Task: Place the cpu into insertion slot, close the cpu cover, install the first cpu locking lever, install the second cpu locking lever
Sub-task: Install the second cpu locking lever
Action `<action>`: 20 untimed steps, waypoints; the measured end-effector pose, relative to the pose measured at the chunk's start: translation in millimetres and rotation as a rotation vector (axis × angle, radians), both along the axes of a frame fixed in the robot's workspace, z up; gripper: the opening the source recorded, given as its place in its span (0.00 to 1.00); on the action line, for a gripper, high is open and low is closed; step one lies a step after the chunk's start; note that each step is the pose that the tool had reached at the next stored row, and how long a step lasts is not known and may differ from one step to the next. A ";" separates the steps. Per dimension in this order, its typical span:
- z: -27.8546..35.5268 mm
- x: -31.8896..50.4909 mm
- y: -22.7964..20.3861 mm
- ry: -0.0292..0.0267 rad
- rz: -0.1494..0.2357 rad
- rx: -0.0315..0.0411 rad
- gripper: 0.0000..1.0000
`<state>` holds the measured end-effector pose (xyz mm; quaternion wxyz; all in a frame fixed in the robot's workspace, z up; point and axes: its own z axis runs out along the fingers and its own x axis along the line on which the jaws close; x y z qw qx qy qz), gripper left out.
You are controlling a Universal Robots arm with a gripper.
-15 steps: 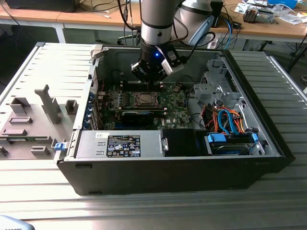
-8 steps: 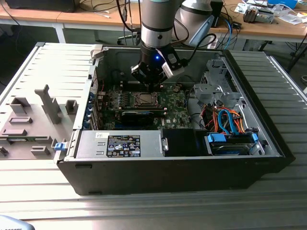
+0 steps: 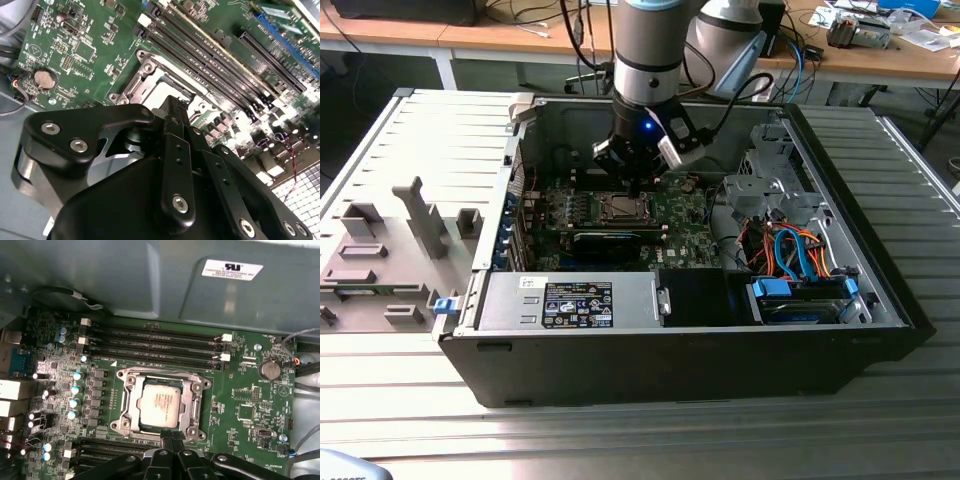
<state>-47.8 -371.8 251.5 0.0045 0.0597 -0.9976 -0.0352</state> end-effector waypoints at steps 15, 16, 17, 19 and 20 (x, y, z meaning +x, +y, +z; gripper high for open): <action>-0.4 0.0 -26.8 0.0001 0.000 0.0198 0.11; -0.4 0.0 -28.0 0.0000 0.000 0.0206 0.11; -0.4 0.0 -29.4 0.0001 0.000 0.0214 0.11; -0.5 0.0 -31.7 0.0000 0.000 0.0224 0.11; -0.5 0.0 -32.4 0.0000 0.000 0.0225 0.11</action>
